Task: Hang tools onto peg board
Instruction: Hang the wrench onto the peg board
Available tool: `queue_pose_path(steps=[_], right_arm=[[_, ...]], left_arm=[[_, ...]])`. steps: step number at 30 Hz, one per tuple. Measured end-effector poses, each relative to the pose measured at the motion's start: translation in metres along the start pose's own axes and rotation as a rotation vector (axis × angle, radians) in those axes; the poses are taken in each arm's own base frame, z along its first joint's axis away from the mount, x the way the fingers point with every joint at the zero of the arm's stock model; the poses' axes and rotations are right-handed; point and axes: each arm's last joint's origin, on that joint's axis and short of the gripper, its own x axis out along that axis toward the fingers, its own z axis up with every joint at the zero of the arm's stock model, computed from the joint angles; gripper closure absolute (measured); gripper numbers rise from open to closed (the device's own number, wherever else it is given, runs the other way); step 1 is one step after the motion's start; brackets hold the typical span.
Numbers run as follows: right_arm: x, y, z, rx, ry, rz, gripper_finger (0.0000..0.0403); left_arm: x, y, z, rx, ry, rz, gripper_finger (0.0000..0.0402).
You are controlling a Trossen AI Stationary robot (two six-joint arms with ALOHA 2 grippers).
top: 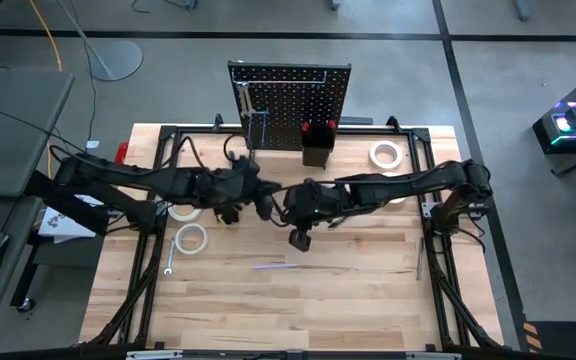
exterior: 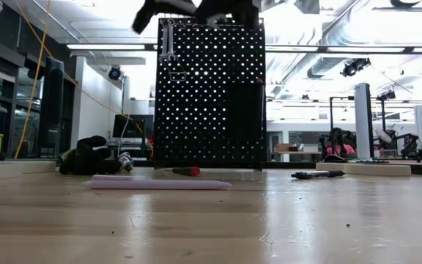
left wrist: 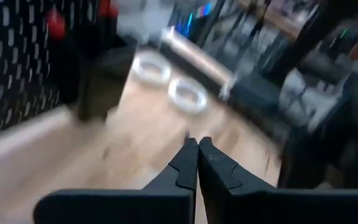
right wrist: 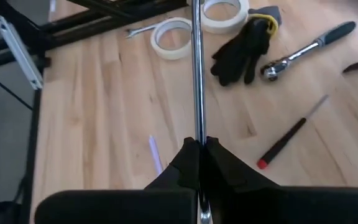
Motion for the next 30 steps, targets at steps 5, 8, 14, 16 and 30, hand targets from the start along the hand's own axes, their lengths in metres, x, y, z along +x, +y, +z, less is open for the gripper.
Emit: queue_pose_path(steps=[5, 8, 14, 16, 30], right_arm=[[-0.001, 0.003, 0.003, 0.028, -0.027, 0.027, 0.0403], [-0.001, 0.006, 0.003, 0.046, -0.036, 0.036, 0.0403], [-0.003, 0.009, 0.001, 0.084, -0.030, 0.040, 0.0403], [-0.003, 0.009, 0.002, 0.094, -0.038, 0.041, 0.0403], [-0.006, 0.020, 0.009, 0.166, -0.108, 0.124, 0.0403]], left_arm=[[0.013, -0.004, 0.016, 0.011, -0.162, -0.058, 0.0401], [0.021, -0.003, 0.021, 0.023, -0.218, -0.037, 0.0401], [0.030, 0.001, 0.029, 0.012, -0.298, -0.026, 0.0401], [0.029, 0.000, 0.033, 0.019, -0.334, -0.038, 0.0401], [0.017, -0.007, 0.060, 0.112, -0.623, -0.085, 0.0401]])
